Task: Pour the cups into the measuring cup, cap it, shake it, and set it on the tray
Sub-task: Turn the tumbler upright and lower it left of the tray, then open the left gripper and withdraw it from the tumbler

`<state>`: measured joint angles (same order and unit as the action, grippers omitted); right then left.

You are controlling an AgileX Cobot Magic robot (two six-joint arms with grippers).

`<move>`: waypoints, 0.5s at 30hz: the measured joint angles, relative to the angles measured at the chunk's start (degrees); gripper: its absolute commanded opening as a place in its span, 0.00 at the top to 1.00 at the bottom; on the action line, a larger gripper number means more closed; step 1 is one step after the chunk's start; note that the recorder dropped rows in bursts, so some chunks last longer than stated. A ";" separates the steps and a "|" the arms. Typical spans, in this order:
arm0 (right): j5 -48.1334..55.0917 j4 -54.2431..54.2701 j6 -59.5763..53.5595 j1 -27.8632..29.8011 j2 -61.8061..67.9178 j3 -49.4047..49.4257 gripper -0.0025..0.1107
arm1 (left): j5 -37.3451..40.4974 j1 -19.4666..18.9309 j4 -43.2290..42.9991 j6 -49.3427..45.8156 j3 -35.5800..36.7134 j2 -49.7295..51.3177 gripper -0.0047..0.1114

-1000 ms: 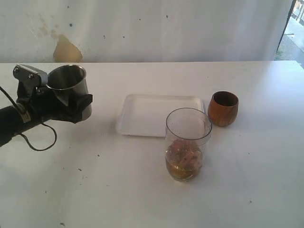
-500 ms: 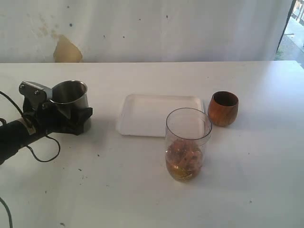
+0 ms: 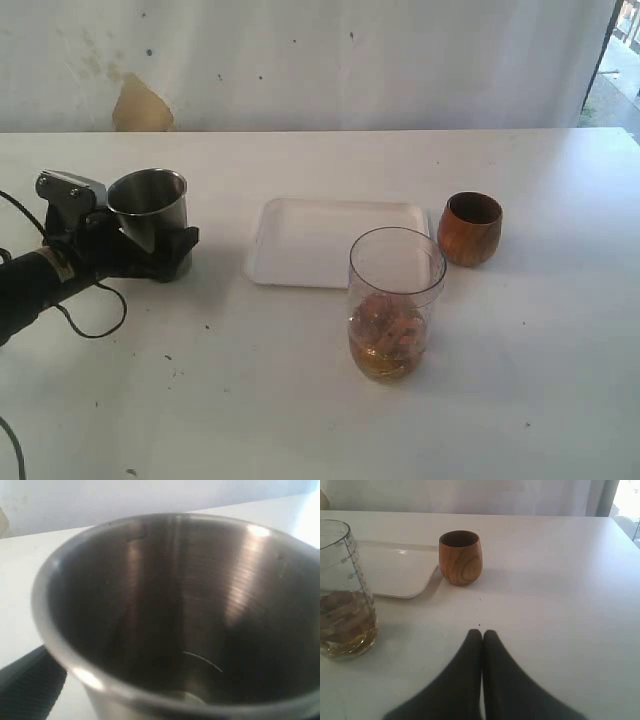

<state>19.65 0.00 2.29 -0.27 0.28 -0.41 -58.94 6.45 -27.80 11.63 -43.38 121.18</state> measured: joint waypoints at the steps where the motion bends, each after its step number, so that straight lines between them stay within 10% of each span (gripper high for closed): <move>1: 0.00 0.00 0.00 0.00 0.00 0.00 0.98 | 0.33 0.00 0.00 0.00 0.00 0.00 0.06; 15: 0.10 0.00 0.00 0.00 0.00 0.00 0.98 | 3.81 -0.35 0.15 0.01 14.67 -13.41 0.06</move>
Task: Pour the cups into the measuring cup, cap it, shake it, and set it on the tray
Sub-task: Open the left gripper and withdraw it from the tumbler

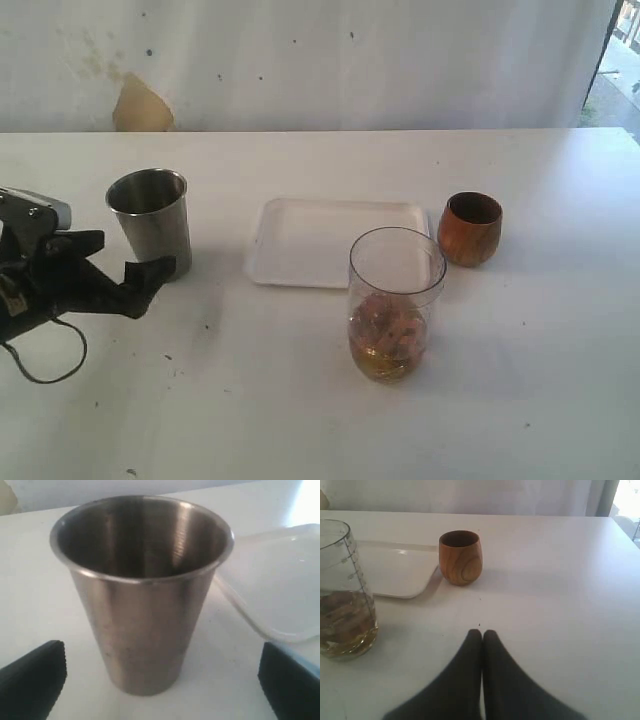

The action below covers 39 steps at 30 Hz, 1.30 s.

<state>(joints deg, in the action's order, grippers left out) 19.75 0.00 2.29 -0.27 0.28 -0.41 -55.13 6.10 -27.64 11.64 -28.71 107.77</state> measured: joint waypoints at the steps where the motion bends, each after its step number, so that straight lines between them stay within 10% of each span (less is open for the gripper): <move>1: 0.00 0.00 0.00 0.00 0.00 0.00 0.98 | 0.60 0.00 0.10 0.00 0.95 -0.99 0.06; 8: 0.00 0.00 0.00 0.00 0.00 0.00 0.98 | 10.82 0.00 0.10 7.88 5.12 -10.30 0.06; 17: 0.00 0.00 0.00 0.00 0.00 0.00 0.98 | 60.93 1.05 -0.02 19.67 -7.35 -23.85 0.06; 26: 0.00 0.00 1.33 0.00 0.00 0.00 0.98 | 101.52 1.92 8.12 8.76 -22.72 -25.55 0.06; 39: 0.00 0.00 1.64 0.00 0.00 0.00 0.98 | 107.63 -11.97 10.69 7.18 -23.74 -18.65 0.06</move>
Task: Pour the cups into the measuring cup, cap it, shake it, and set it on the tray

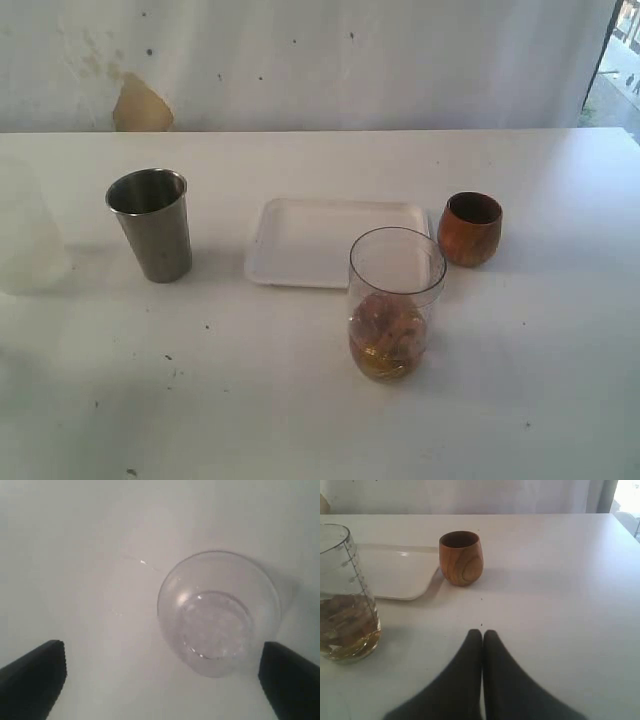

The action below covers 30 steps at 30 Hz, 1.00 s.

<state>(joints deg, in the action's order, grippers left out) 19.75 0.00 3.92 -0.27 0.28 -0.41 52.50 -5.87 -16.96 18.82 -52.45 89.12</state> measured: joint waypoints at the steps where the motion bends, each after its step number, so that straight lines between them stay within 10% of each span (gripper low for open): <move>1: 0.00 0.00 0.00 0.00 0.00 0.00 0.98 | -1.04 -0.69 1.01 -0.86 0.00 0.46 0.06; 10: 0.00 0.00 0.00 0.00 0.00 0.00 0.98 | -6.58 -1.30 8.87 -8.15 0.00 4.92 0.58; 30: 0.00 0.00 0.05 0.00 0.00 0.00 0.98 | -5.04 -1.30 8.87 -10.23 -0.08 4.55 0.53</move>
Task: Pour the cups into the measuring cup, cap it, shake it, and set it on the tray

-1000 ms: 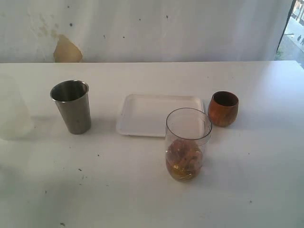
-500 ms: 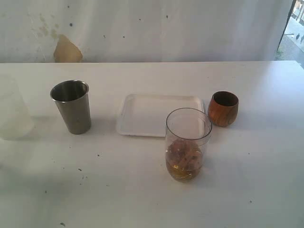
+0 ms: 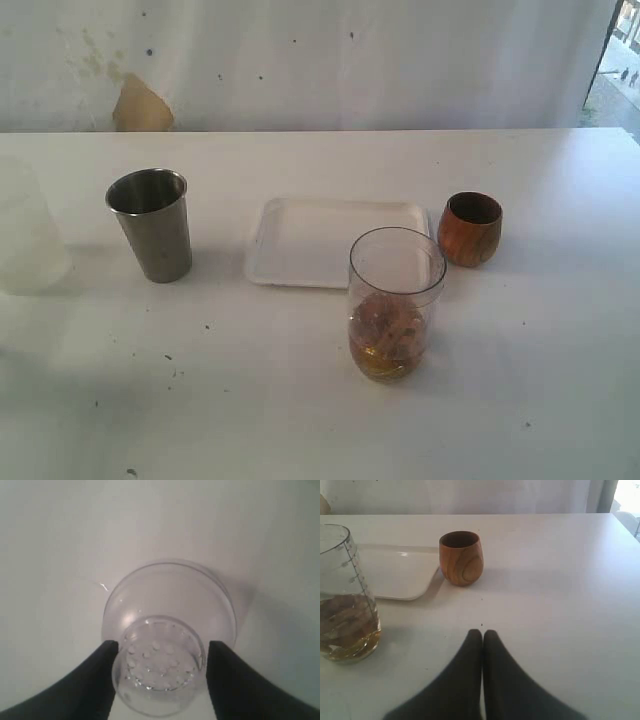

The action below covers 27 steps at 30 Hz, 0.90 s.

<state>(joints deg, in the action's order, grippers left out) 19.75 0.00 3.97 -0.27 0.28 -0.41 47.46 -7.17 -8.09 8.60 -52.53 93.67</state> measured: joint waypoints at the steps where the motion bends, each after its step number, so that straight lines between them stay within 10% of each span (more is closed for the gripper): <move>1: 0.00 0.00 0.00 0.00 0.00 0.00 0.98 | 0.00 0.00 0.00 0.00 0.00 0.00 0.56; 7: 0.00 0.00 0.00 0.00 0.00 0.00 0.98 | -0.78 -0.09 2.16 -1.32 0.00 0.00 0.96; 19: 0.00 0.00 0.00 0.00 0.00 0.00 0.98 | 2.29 -0.13 12.99 -15.28 -1.38 -1.33 0.96; 27: 0.00 0.00 0.09 0.00 0.00 0.00 0.98 | 9.34 9.17 14.00 -17.10 -8.43 -6.40 0.96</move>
<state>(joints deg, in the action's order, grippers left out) 19.75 0.00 4.06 -0.27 0.28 -0.41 56.80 2.00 5.91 -8.50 -60.95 87.27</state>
